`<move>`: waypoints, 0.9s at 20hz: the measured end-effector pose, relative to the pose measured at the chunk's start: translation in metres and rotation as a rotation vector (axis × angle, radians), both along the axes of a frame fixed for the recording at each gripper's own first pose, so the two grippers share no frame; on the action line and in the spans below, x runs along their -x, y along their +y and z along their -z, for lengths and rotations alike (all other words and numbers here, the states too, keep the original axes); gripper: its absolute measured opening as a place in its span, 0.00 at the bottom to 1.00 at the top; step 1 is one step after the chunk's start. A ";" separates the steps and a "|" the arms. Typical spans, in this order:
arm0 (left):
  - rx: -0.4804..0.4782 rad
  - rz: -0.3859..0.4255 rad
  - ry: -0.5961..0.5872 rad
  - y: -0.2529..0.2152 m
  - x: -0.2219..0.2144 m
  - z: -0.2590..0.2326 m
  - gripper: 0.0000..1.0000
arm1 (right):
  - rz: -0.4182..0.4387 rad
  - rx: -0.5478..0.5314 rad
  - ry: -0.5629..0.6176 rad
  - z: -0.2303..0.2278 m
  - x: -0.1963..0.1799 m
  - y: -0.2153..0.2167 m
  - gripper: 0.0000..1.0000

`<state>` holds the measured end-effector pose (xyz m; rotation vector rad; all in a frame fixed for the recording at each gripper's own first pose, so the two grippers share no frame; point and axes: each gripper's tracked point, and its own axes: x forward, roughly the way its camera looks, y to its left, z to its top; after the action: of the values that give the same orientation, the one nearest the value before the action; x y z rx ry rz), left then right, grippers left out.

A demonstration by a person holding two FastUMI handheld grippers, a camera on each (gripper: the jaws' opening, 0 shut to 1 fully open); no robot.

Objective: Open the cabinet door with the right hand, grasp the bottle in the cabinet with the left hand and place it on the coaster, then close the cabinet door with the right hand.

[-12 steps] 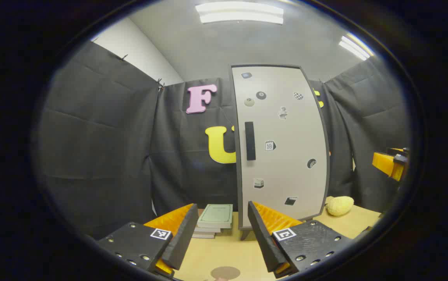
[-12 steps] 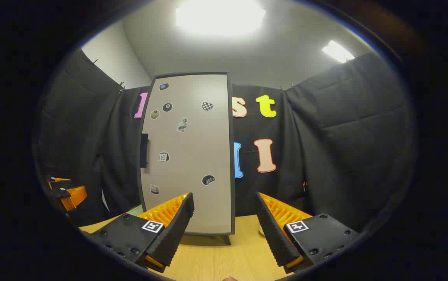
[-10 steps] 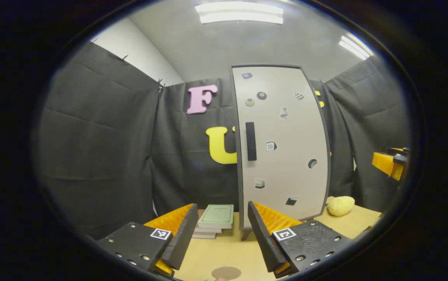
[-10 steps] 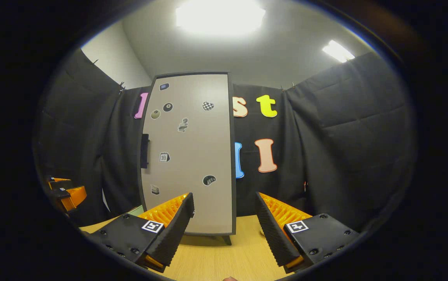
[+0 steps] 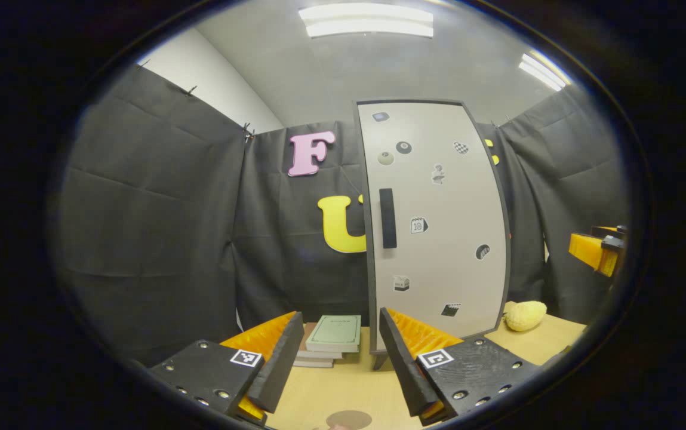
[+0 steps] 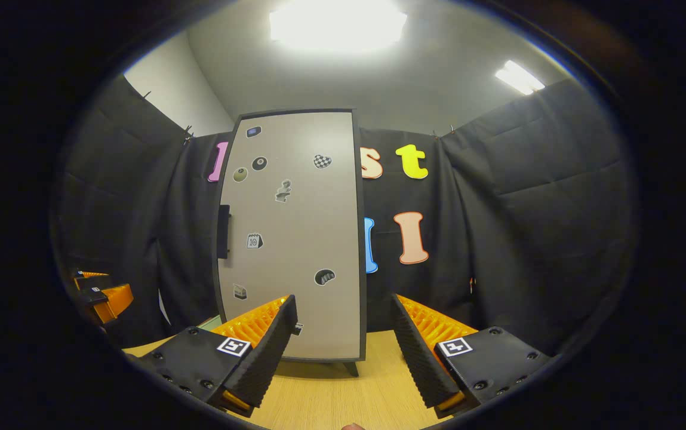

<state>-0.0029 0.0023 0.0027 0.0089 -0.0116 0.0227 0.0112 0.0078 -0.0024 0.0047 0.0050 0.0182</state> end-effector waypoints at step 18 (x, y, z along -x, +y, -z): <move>-0.035 -0.138 0.001 0.060 0.021 0.001 0.76 | -0.080 0.009 -0.004 -0.027 -0.052 0.038 0.98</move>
<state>-0.0238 0.0624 0.0012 0.0451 -0.0106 0.1600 0.0633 0.0457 0.0245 -0.0043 0.0014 0.0980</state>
